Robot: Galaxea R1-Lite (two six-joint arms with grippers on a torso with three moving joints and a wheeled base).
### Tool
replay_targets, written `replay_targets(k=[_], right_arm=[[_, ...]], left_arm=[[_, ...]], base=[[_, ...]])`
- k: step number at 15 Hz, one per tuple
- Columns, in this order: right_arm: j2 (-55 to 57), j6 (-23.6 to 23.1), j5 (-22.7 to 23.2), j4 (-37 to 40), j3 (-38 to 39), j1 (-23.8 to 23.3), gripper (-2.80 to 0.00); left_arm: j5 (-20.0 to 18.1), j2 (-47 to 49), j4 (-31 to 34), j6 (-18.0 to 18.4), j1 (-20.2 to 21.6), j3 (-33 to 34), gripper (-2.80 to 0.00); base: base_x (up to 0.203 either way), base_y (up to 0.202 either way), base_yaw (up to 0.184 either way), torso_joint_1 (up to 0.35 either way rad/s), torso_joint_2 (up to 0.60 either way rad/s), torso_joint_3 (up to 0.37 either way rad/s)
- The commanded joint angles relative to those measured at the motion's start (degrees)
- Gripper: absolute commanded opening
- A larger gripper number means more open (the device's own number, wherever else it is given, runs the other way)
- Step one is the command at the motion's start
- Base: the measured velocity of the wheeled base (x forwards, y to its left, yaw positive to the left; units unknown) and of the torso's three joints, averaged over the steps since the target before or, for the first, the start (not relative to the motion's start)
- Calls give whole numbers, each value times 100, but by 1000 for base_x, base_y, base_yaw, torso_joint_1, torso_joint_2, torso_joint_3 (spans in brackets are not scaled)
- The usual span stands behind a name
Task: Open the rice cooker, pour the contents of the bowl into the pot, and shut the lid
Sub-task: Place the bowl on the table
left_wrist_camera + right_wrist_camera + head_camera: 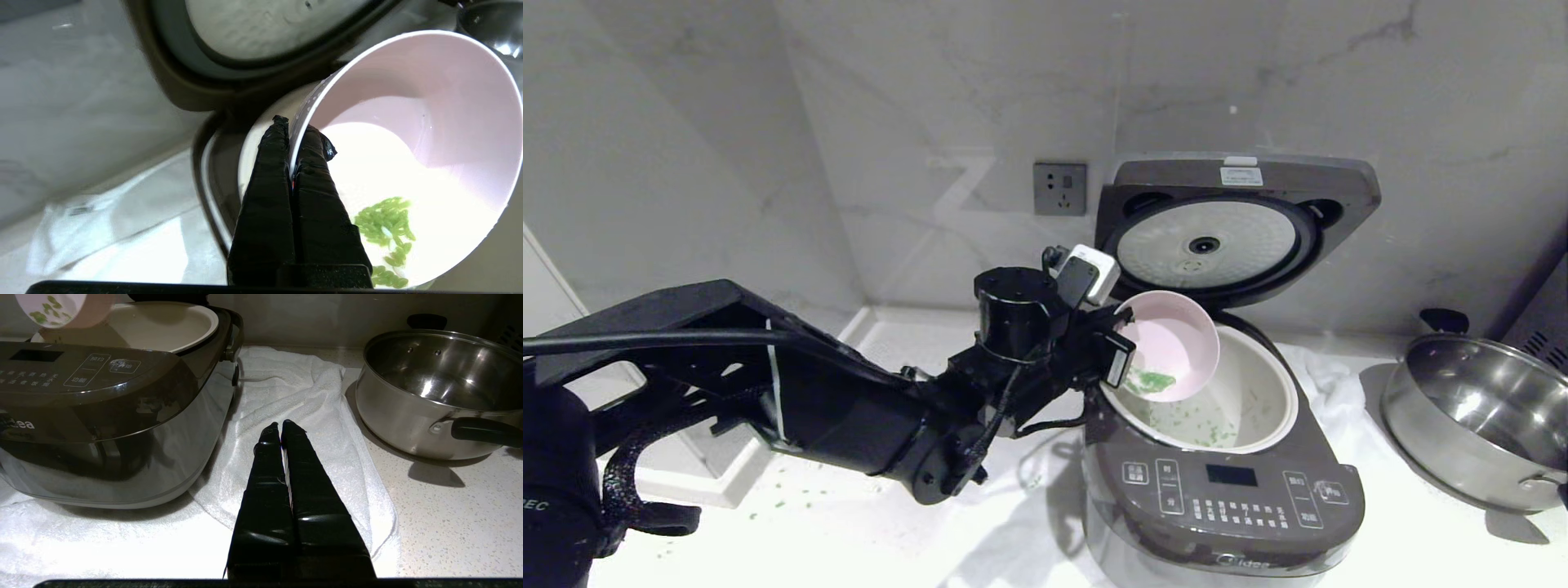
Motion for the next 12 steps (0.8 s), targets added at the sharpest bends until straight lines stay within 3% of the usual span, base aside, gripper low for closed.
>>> replay_targets(k=[1, 5, 7, 9, 12], right_arm=[[5, 0, 0, -4, 9, 2, -280], [5, 0, 0, -4, 9, 2, -280], [5, 0, 0, -4, 9, 2, -280], [5, 0, 0, -4, 9, 2, -280], [5, 0, 0, -4, 9, 2, -280]], left_arm=[[111, -162, 18, 3, -19, -14, -280], [391, -155, -137, -38, -31, -257, -280], [594, -302, 171, -55, -5, -77, -280], [612, -685, 939, -446, 73, 176, -280], [482, -1261, 3052, -1218, 327, 54, -280]], base=[[0, 0, 0, 0, 0, 0], [0, 0, 0, 0, 0, 0], [0, 0, 0, 0, 0, 0], [0, 0, 0, 0, 0, 0], [0, 0, 0, 0, 0, 0]])
